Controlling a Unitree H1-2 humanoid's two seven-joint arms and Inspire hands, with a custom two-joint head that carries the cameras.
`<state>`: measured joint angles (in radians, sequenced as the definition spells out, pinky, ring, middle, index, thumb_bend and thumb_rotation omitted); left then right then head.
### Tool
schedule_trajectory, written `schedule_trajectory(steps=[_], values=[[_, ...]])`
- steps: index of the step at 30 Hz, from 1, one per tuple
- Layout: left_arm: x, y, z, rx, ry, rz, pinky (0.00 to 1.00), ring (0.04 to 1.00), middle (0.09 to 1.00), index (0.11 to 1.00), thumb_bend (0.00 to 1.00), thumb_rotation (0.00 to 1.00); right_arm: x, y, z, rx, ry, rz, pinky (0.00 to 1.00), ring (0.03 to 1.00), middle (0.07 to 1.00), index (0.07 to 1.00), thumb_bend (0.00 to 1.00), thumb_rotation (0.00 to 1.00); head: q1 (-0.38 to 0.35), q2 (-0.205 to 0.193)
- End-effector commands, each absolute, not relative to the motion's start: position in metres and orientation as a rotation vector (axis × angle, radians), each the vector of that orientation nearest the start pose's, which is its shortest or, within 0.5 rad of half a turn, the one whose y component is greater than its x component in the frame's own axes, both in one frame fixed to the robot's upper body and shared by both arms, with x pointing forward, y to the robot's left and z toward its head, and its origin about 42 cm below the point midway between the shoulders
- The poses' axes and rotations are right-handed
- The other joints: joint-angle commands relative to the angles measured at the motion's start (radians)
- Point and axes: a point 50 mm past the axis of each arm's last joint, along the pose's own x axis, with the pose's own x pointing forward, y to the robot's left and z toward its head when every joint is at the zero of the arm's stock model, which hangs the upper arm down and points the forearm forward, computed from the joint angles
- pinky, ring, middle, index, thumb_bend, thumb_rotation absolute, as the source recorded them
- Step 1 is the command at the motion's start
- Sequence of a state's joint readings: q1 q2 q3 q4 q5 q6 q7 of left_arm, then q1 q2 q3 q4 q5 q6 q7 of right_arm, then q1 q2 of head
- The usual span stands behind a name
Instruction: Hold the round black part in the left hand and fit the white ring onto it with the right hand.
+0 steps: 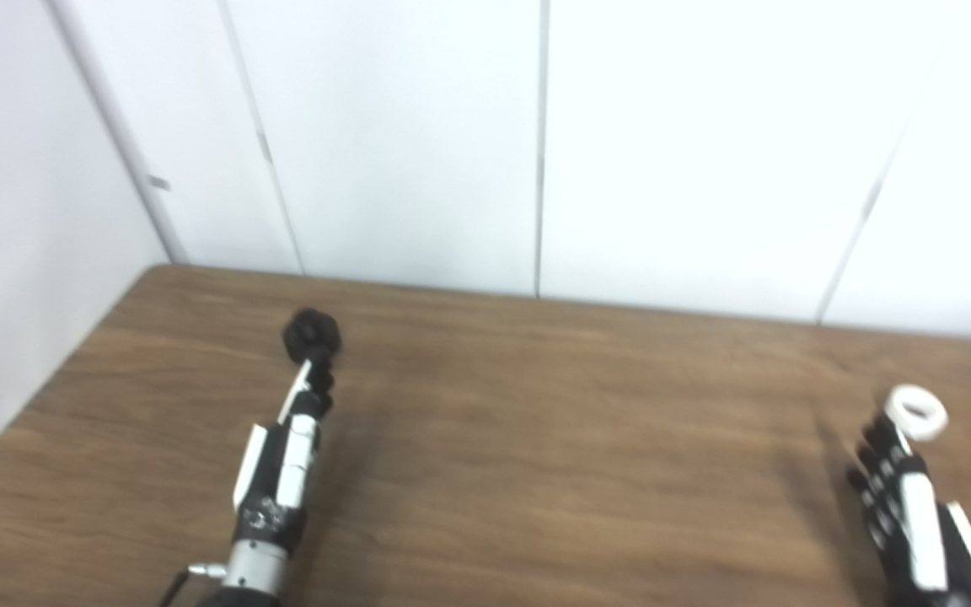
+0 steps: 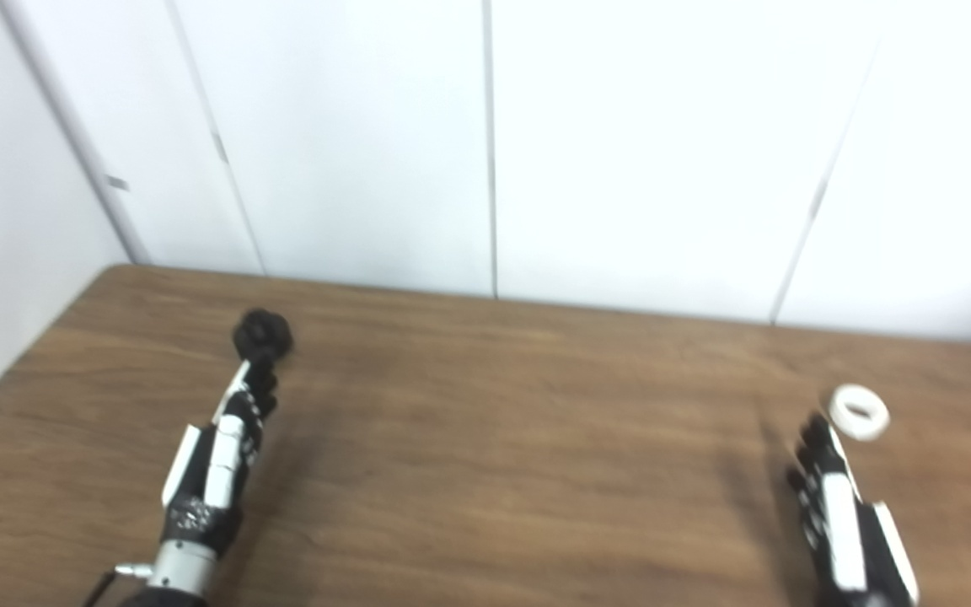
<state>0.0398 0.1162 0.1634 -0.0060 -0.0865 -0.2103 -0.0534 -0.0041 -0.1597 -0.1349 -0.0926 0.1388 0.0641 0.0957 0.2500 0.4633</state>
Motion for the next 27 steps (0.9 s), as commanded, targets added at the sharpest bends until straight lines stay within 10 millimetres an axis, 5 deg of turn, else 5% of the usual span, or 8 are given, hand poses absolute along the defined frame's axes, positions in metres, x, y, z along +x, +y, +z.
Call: schedule_trajectory(steps=[1, 12, 20, 27], values=[[0.260, 0.277, 0.082, 0.011, -0.134, 0.109, 1.00, 1.000, 1.000, 0.995, 0.54, 0.93, 0.286, -0.294, 0.135, -0.030, -0.077, -0.014, 1.00, 1.000, 1.000, 1.000, 0.42, 1.00, 0.003, -0.002], [0.261, 0.277, 0.082, 0.039, -0.102, 0.118, 1.00, 1.000, 1.000, 1.000, 0.62, 0.84, 0.283, -0.286, 0.143, -0.038, -0.067, -0.011, 1.00, 1.000, 1.000, 1.000, 0.36, 1.00, -0.013, 0.002], [0.259, 0.277, 0.105, 0.184, -0.131, 0.208, 1.00, 0.997, 0.969, 0.963, 0.74, 0.44, 0.282, -0.286, 0.144, -0.038, -0.069, -0.020, 1.00, 1.000, 1.000, 1.000, 0.34, 1.00, -0.019, 0.006], [0.270, 0.293, 0.146, 0.313, -0.155, 0.250, 1.00, 0.993, 0.955, 0.940, 0.89, 0.37, 0.280, -0.288, 0.143, -0.037, -0.069, -0.017, 1.00, 1.000, 1.000, 1.000, 0.35, 1.00, -0.017, 0.009]])
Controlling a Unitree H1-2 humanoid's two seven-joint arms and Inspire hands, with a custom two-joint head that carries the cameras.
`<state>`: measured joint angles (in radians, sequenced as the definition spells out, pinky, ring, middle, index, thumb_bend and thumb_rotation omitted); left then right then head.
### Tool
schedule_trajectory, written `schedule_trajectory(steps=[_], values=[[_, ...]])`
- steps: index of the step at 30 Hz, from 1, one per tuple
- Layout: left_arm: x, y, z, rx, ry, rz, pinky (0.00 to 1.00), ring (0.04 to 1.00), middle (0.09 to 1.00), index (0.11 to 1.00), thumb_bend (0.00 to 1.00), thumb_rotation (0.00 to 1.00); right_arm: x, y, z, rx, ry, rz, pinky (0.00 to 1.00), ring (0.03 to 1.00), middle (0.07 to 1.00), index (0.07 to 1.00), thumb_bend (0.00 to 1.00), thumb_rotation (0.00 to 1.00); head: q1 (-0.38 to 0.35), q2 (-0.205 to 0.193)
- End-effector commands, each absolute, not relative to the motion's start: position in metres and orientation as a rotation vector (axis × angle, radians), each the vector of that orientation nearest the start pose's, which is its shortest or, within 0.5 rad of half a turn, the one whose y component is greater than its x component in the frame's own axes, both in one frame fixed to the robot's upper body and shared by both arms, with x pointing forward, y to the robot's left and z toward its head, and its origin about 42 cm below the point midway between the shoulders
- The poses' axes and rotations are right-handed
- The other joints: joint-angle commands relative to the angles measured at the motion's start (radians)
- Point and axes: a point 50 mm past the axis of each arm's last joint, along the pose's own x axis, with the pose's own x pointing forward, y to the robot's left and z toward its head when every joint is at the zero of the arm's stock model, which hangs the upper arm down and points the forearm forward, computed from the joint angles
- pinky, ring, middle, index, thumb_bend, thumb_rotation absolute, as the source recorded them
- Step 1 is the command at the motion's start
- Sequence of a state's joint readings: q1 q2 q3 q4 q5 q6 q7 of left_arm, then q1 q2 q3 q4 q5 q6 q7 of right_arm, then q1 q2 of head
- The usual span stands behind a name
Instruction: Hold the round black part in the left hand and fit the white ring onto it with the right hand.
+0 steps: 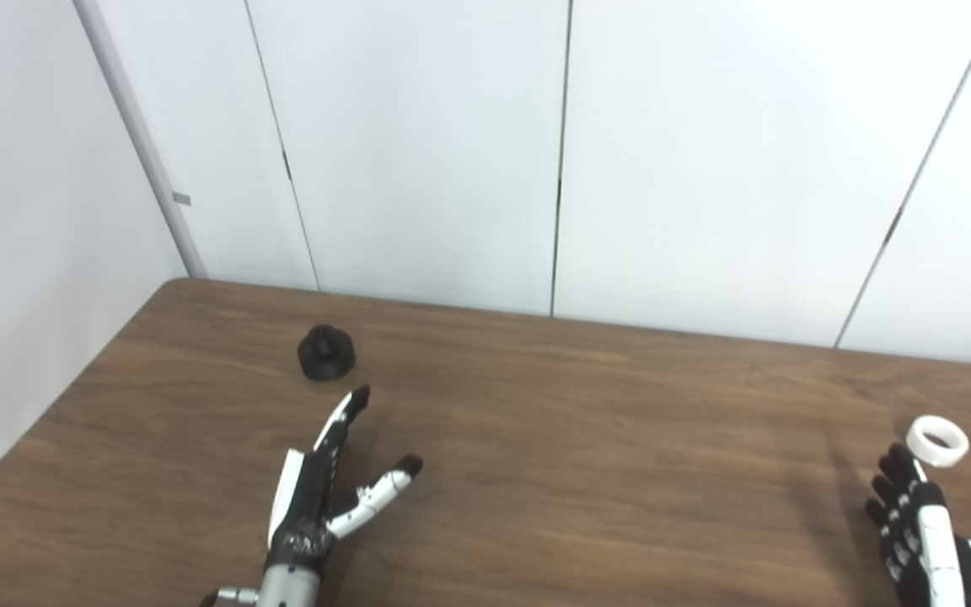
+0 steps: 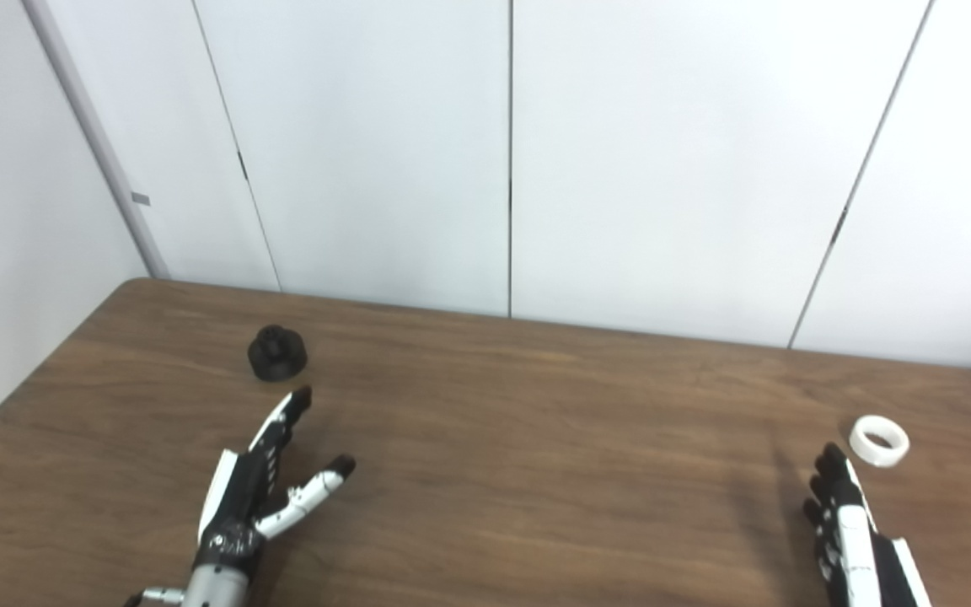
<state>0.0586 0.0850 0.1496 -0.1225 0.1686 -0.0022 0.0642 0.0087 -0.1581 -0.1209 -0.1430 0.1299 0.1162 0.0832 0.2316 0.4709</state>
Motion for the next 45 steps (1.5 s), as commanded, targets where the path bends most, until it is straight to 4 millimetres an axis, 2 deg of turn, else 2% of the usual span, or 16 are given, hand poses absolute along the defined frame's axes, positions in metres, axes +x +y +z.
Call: schedule_trajectory(steps=[1, 3, 4, 7, 10, 15, 23, 28, 32, 39, 45], values=[[0.273, 0.297, 0.151, 0.347, -0.153, 0.255, 1.00, 0.993, 0.956, 0.942, 0.90, 0.36, 0.280, -0.288, 0.143, -0.036, -0.069, -0.017, 1.00, 1.000, 1.000, 1.000, 0.35, 1.00, 0.001, 0.002], [0.280, 0.306, 0.160, 0.427, -0.143, 0.261, 1.00, 0.987, 0.960, 0.956, 0.90, 0.33, 0.280, -0.287, 0.143, -0.033, -0.069, -0.017, 1.00, 1.000, 1.000, 1.000, 0.36, 1.00, 0.001, 0.002], [0.286, 0.313, 0.167, 0.486, -0.138, 0.261, 0.95, 0.964, 0.957, 0.960, 0.92, 0.33, 0.280, -0.287, 0.143, -0.031, -0.068, -0.016, 1.00, 1.000, 1.000, 1.000, 0.36, 1.00, 0.001, 0.002], [0.296, 0.328, 0.179, 0.600, -0.103, 0.276, 0.93, 0.961, 0.963, 0.969, 0.95, 0.33, 0.280, -0.287, 0.143, -0.036, -0.064, -0.008, 1.00, 1.000, 1.000, 1.000, 0.35, 1.00, -0.001, 0.006], [0.306, 0.340, 0.187, 0.671, -0.071, 0.290, 0.97, 0.988, 0.986, 0.969, 0.93, 0.36, 0.280, -0.287, 0.142, -0.053, -0.062, -0.007, 1.00, 1.000, 1.000, 1.000, 0.35, 1.00, -0.001, 0.005], [0.322, 0.358, 0.194, 0.787, -0.051, 0.310, 1.00, 1.000, 0.994, 0.951, 0.92, 0.38, 0.279, -0.287, 0.142, -0.061, -0.058, -0.008, 1.00, 1.000, 1.000, 1.000, 0.36, 1.00, 0.000, 0.007], [0.349, 0.385, 0.198, 0.932, -0.007, 0.340, 1.00, 1.000, 0.983, 0.915, 0.99, 0.40, 0.280, -0.286, 0.141, -0.051, -0.066, -0.013, 1.00, 1.000, 1.000, 1.000, 0.34, 1.00, -0.005, 0.010], [0.366, 0.393, 0.198, 0.983, 0.018, 0.349, 1.00, 1.000, 0.987, 0.902, 1.00, 0.38, 0.280, -0.286, 0.140, -0.045, -0.066, -0.018, 1.00, 1.000, 1.000, 1.000, 0.34, 1.00, -0.008, 0.009], [0.384, 0.397, 0.195, 1.025, 0.060, 0.362, 1.00, 1.000, 0.998, 0.904, 1.00, 0.41, 0.280, -0.285, 0.139, -0.048, -0.070, -0.016, 1.00, 1.000, 1.000, 1.000, 0.35, 1.00, -0.010, 0.010], [0.411, 0.399, 0.192, 0.972, 0.100, 0.378, 1.00, 1.000, 1.000, 0.905, 1.00, 0.44, 0.280, -0.284, 0.139, -0.058, -0.063, -0.020, 1.00, 1.000, 1.000, 1.000, 0.36, 1.00, -0.012, 0.017], [0.431, 0.394, 0.191, 0.942, 0.133, 0.363, 1.00, 1.000, 0.997, 0.890, 1.00, 0.41, 0.279, -0.285, 0.139, -0.055, -0.062, -0.022, 1.00, 1.000, 1.000, 1.000, 0.36, 1.00, -0.014, 0.019]])
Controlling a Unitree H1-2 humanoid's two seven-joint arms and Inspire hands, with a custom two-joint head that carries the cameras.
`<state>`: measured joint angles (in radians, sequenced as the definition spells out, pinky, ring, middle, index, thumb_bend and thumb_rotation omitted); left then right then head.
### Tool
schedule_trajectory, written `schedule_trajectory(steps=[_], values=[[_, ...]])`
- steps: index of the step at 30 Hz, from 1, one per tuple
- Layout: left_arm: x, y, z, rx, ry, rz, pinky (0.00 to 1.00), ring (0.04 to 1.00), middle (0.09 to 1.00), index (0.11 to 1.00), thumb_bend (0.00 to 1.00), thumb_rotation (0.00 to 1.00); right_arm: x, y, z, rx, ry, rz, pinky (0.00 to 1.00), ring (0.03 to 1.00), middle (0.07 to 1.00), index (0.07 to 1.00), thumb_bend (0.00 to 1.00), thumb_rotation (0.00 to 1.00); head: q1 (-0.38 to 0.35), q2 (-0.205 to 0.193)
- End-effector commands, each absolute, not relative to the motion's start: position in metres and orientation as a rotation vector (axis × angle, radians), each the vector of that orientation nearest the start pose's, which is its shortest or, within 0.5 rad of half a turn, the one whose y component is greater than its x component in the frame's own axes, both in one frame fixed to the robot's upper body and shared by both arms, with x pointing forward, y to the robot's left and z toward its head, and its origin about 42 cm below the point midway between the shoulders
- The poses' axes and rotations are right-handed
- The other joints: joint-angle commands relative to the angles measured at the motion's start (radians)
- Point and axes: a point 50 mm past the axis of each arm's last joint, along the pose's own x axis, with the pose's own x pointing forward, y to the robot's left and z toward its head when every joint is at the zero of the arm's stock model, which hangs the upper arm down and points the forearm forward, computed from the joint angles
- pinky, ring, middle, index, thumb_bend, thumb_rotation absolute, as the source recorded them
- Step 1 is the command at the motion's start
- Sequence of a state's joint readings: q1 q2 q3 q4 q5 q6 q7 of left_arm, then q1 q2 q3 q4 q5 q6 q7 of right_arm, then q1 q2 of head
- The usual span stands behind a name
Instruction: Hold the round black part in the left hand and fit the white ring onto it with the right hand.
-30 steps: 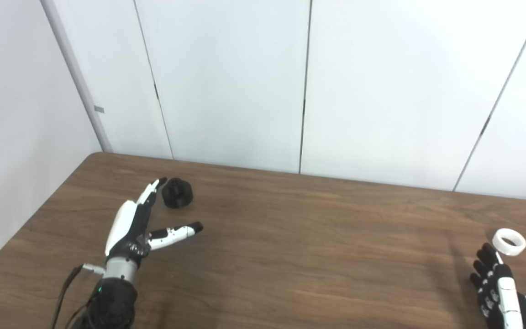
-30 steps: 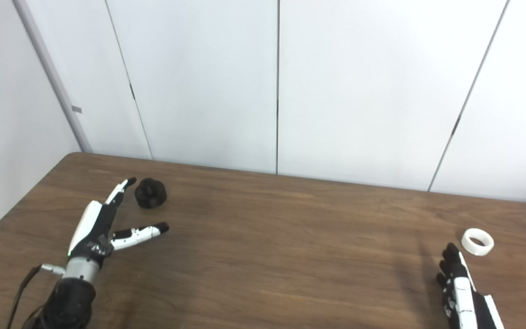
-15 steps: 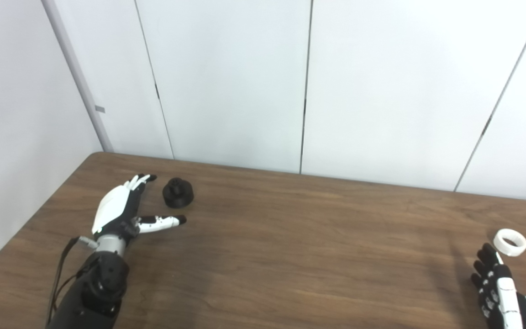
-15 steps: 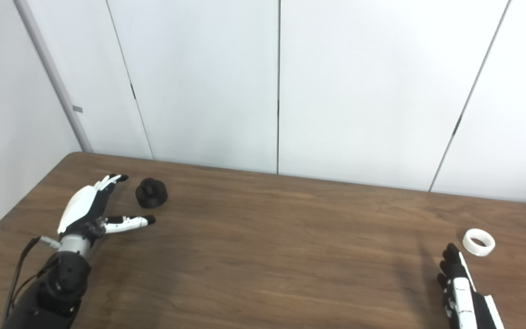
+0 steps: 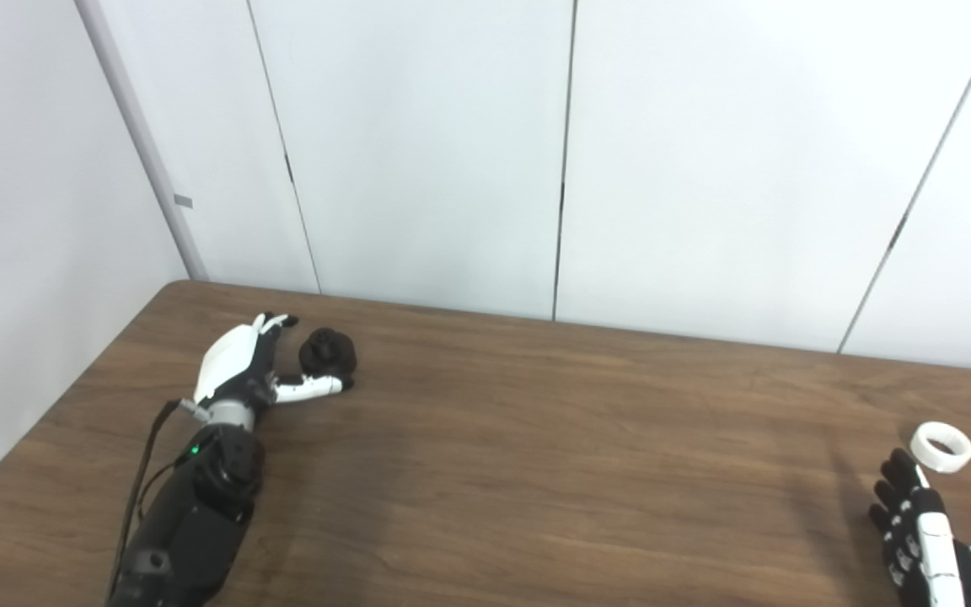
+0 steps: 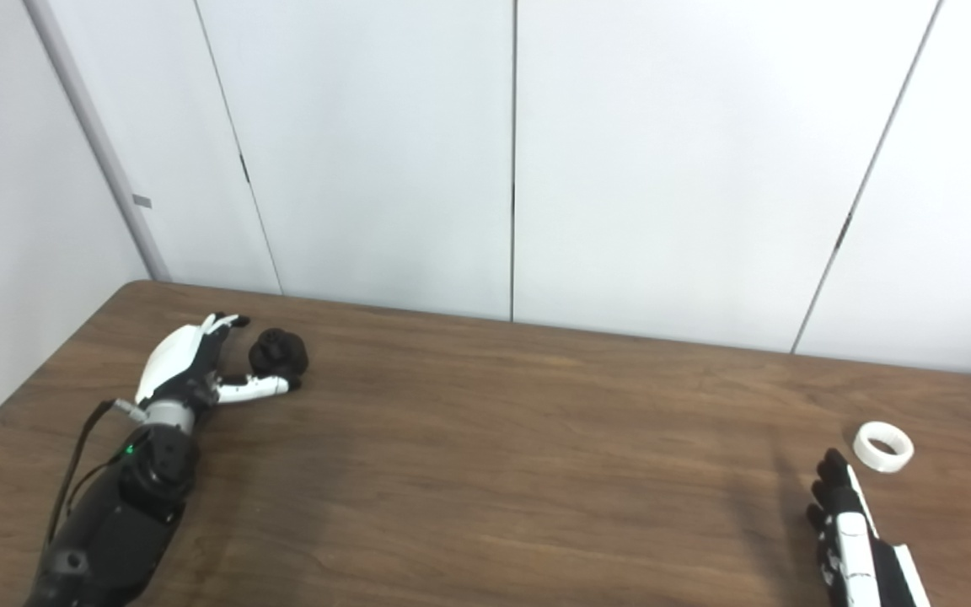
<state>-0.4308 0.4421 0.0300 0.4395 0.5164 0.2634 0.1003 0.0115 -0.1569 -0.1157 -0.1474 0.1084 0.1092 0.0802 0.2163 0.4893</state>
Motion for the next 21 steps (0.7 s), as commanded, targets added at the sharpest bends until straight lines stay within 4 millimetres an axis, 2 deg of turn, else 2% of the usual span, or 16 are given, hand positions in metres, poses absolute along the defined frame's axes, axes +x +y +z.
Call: schedule_trajectory(steps=[1, 11, 21], values=[[0.433, 0.393, 0.191, 0.942, 0.134, 0.363, 1.00, 1.000, 0.996, 0.889, 1.00, 0.41, 0.279, -0.285, 0.139, -0.061, -0.063, -0.020, 1.00, 1.000, 1.000, 1.000, 0.37, 1.00, 0.002, 0.001], [0.445, 0.393, 0.198, 0.948, 0.155, 0.354, 1.00, 1.000, 0.981, 0.868, 1.00, 0.41, 0.280, -0.286, 0.136, -0.061, -0.063, -0.019, 1.00, 1.000, 1.000, 1.000, 0.38, 1.00, -0.004, 0.011], [0.446, 0.395, 0.193, 0.996, 0.194, 0.350, 1.00, 1.000, 0.964, 0.843, 0.97, 0.40, 0.281, -0.285, 0.135, -0.067, -0.076, -0.008, 1.00, 0.996, 1.000, 1.000, 0.38, 1.00, -0.010, 0.009]])
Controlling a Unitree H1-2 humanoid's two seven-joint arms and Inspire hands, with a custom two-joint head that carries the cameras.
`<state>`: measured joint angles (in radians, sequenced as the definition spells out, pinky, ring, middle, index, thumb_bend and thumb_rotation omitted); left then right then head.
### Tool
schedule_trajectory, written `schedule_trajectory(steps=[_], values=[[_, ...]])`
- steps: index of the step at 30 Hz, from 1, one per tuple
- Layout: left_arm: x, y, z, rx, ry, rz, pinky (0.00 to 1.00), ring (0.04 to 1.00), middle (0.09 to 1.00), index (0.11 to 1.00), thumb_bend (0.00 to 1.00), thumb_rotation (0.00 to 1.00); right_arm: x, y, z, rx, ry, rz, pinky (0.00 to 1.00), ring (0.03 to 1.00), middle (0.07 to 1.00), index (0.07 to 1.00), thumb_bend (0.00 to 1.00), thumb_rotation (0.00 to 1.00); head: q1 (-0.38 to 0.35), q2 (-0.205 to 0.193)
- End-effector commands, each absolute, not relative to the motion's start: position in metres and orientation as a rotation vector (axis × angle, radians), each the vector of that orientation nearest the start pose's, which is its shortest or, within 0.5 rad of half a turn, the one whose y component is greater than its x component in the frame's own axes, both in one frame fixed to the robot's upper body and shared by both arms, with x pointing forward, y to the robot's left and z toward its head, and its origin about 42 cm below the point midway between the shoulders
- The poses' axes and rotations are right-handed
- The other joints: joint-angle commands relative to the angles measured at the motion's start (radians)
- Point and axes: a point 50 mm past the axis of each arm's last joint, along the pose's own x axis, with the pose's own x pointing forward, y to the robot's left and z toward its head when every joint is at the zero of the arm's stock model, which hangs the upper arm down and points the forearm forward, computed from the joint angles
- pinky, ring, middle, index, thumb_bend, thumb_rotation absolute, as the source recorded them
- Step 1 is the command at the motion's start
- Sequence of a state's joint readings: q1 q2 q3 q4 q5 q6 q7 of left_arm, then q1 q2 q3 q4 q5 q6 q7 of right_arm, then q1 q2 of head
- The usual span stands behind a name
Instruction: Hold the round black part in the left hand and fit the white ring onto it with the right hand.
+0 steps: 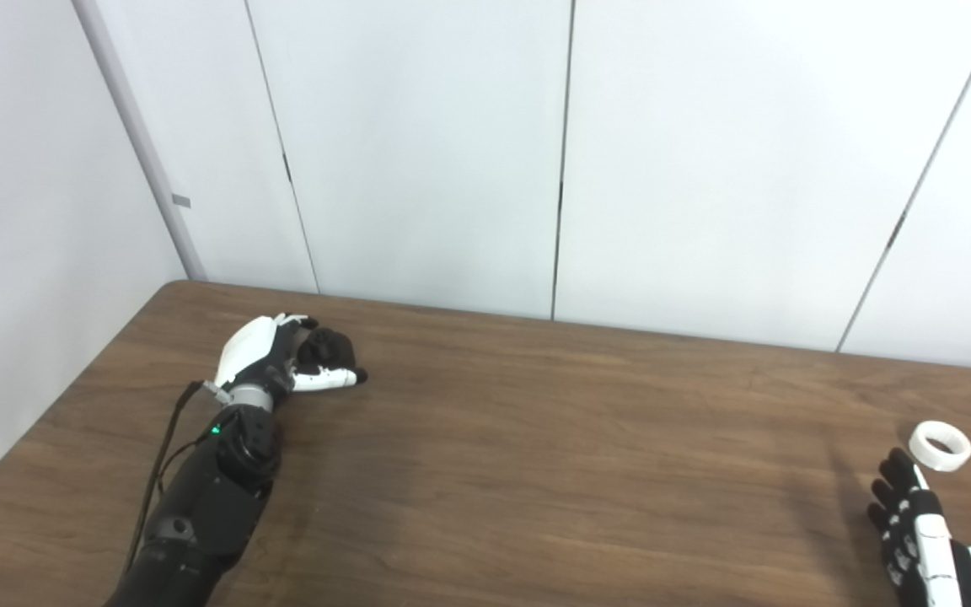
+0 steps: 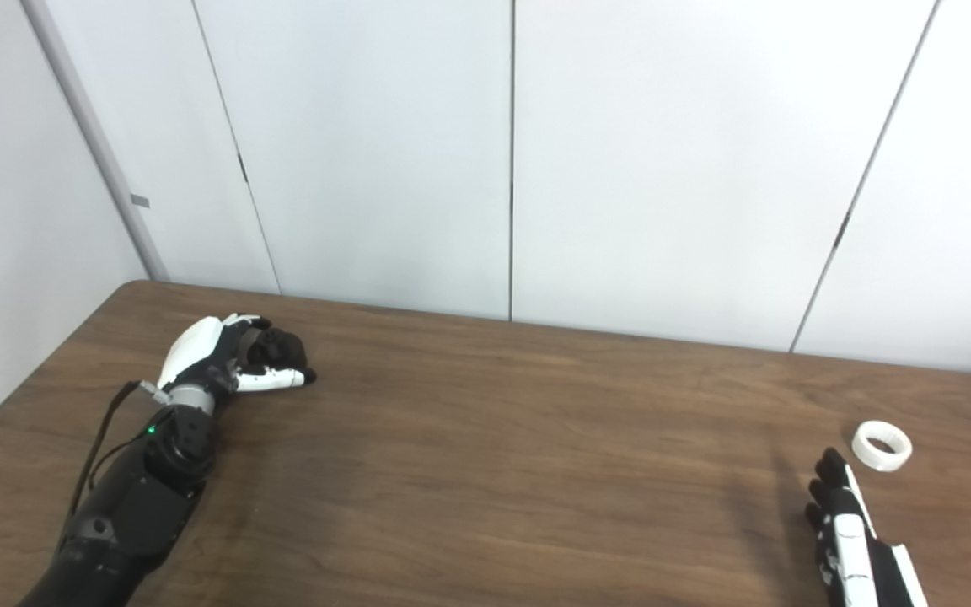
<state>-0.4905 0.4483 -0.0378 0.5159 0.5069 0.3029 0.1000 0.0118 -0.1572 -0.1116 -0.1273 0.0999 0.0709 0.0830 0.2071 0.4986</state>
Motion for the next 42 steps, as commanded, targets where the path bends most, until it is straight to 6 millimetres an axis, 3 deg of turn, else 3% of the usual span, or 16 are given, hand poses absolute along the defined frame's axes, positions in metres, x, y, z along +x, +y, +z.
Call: schedule_trajectory(steps=[1, 23, 35, 41, 42], values=[[0.4456, 0.3957, 0.1923, 1.000, 0.200, 0.352, 1.00, 1.000, 0.961, 0.839, 0.97, 0.40, 0.2812, -0.2848, 0.1346, -0.065, -0.074, -0.010, 1.00, 0.992, 1.000, 1.000, 0.37, 1.00, 0.000, 0.002], [0.4476, 0.4018, 0.1890, 1.006, 0.250, 0.361, 1.00, 1.000, 0.942, 0.801, 0.96, 0.39, 0.2820, -0.2874, 0.1336, -0.044, -0.072, -0.015, 1.00, 1.000, 1.000, 1.000, 0.41, 1.00, -0.001, 0.005], [0.4503, 0.3950, 0.1864, 0.898, 0.249, 0.321, 1.00, 0.997, 0.933, 0.768, 0.93, 0.36, 0.2826, -0.2882, 0.1325, -0.059, -0.069, -0.018, 1.00, 0.997, 1.000, 1.000, 0.43, 1.00, -0.007, 0.002], [0.4500, 0.3937, 0.1841, 0.820, 0.212, 0.325, 0.95, 0.975, 0.888, 0.626, 0.84, 0.23, 0.2830, -0.2894, 0.1329, -0.062, -0.070, -0.016, 1.00, 1.000, 1.000, 1.000, 0.44, 1.00, -0.006, 0.002], [0.4498, 0.3936, 0.1835, 0.810, 0.203, 0.331, 0.94, 0.967, 0.877, 0.560, 0.69, 0.15, 0.2831, -0.2899, 0.1330, -0.063, -0.072, -0.015, 1.00, 1.000, 1.000, 1.000, 0.44, 1.00, -0.005, 0.002]])
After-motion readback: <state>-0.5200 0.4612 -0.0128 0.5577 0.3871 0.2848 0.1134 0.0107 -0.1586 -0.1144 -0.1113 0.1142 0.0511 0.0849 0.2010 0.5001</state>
